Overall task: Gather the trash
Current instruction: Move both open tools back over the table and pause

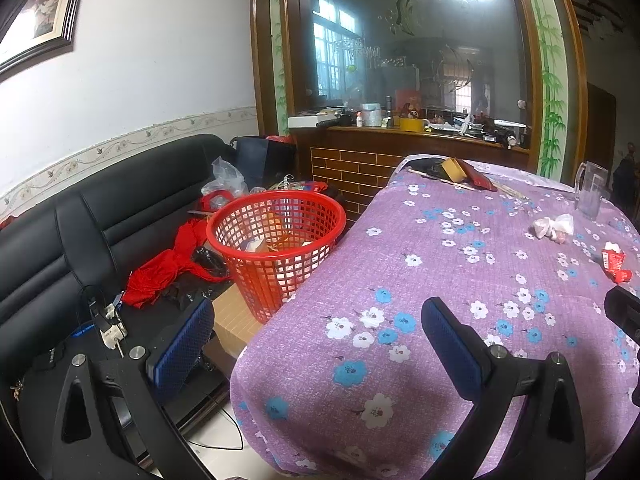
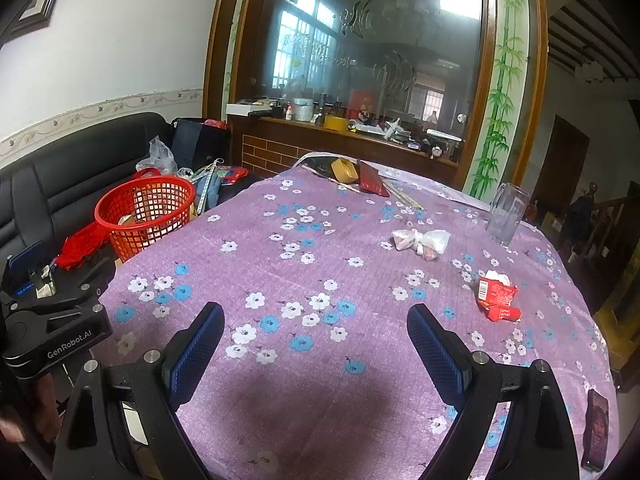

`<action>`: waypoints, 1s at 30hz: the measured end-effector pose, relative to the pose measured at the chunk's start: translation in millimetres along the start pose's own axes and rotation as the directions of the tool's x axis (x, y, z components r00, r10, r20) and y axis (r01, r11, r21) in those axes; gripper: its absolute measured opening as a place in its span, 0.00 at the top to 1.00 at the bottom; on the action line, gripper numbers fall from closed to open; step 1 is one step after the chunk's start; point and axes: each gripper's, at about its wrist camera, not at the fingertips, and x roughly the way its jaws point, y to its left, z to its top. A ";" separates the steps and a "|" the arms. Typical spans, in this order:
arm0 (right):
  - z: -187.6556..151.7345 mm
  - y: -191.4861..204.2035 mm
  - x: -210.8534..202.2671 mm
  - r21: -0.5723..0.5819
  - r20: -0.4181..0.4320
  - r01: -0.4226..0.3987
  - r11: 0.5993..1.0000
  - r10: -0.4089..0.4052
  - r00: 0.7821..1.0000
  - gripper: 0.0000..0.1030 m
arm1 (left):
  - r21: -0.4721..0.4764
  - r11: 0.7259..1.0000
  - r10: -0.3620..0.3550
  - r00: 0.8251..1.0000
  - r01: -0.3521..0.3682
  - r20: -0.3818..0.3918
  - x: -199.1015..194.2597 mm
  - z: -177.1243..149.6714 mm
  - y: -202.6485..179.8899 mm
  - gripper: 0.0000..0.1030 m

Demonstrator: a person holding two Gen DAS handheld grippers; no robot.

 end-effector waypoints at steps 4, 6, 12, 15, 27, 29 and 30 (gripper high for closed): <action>-0.8 0.0 1.1 0.000 -0.003 -0.002 1.000 0.002 1.000 0.08 | 0.000 1.000 0.001 1.000 -0.001 0.000 0.3 0.0 0.9 0.00; -1.4 0.1 1.4 -0.001 -0.003 -0.003 1.000 0.003 1.000 0.08 | 0.001 1.000 0.001 1.000 -0.001 0.001 0.2 0.0 0.0 0.00; -2.0 0.7 2.3 -0.001 -0.006 -0.006 1.000 0.006 1.000 0.08 | 0.005 1.000 0.003 1.000 -0.003 -0.001 0.8 0.0 -0.1 0.00; -2.5 1.2 2.6 -0.002 -0.006 -0.006 1.000 0.006 1.000 0.08 | 0.001 1.000 0.005 1.000 -0.005 -0.004 0.6 0.1 4.6 0.00; -2.2 1.5 4.3 0.000 -0.009 -0.009 1.000 0.009 1.000 0.08 | 0.003 1.000 0.012 1.000 -0.012 -0.002 0.1 0.0 8.1 0.00; -2.7 1.8 4.5 0.001 -0.009 -0.009 1.000 0.010 1.000 0.08 | 0.003 1.000 0.013 1.000 -0.013 -0.001 0.3 -0.1 8.9 0.00; -2.4 1.6 4.4 0.000 -0.008 -0.009 1.000 0.009 1.000 0.08 | 0.004 1.000 0.013 1.000 -0.013 -0.003 0.4 0.0 7.6 0.00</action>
